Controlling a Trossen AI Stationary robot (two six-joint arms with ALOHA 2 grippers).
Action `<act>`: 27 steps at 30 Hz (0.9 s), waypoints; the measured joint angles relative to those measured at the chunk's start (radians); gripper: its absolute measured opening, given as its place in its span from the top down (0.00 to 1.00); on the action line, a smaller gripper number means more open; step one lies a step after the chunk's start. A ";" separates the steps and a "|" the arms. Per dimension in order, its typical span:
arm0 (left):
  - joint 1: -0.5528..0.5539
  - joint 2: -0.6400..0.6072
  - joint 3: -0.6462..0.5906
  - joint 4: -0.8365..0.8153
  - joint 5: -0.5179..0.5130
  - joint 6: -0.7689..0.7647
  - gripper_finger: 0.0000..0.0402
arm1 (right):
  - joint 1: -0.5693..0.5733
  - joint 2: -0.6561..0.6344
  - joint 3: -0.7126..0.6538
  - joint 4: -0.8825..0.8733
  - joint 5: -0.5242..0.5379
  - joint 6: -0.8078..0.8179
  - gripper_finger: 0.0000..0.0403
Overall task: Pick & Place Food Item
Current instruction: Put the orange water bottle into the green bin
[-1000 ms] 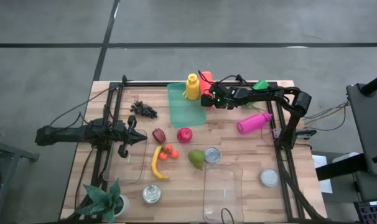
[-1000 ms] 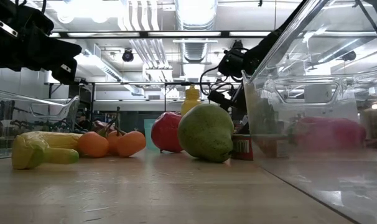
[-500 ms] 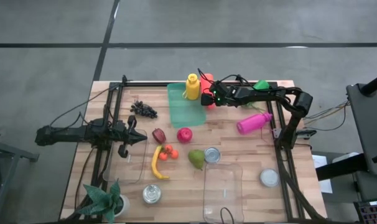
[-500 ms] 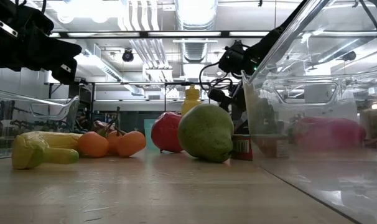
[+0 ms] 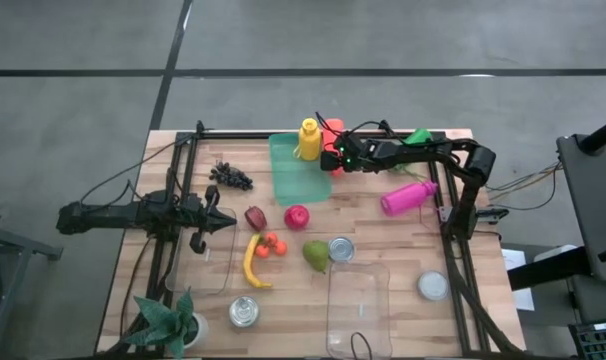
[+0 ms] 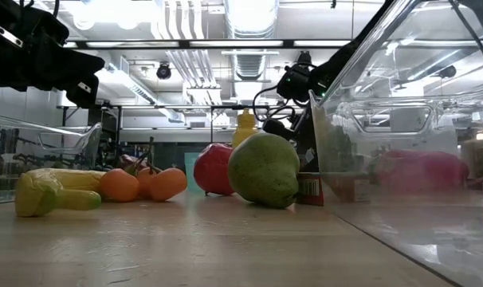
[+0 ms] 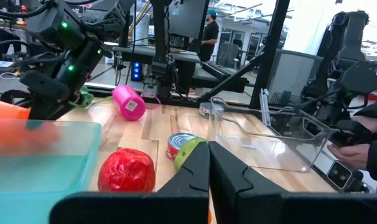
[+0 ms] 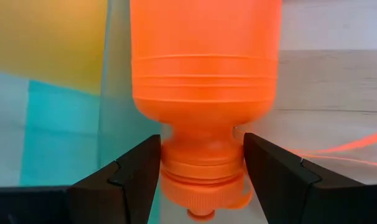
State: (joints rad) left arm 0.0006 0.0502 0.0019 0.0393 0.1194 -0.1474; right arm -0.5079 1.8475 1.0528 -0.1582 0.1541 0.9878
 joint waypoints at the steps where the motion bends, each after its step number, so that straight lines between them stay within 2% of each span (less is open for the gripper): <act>1: 0.000 0.000 0.000 0.000 0.000 0.000 1.00 | 0.000 0.001 0.002 -0.002 -0.001 0.000 0.45; 17: 0.000 0.000 0.000 0.000 0.000 0.000 1.00 | -0.002 0.000 -0.010 -0.023 -0.062 0.026 0.45; 27: 0.000 0.000 0.000 0.000 0.000 0.000 1.00 | -0.001 0.000 -0.010 -0.101 -0.089 0.030 0.45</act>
State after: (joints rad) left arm 0.0005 0.0502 0.0021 0.0394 0.1195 -0.1478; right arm -0.5087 1.8476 1.0424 -0.2595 0.0654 1.0183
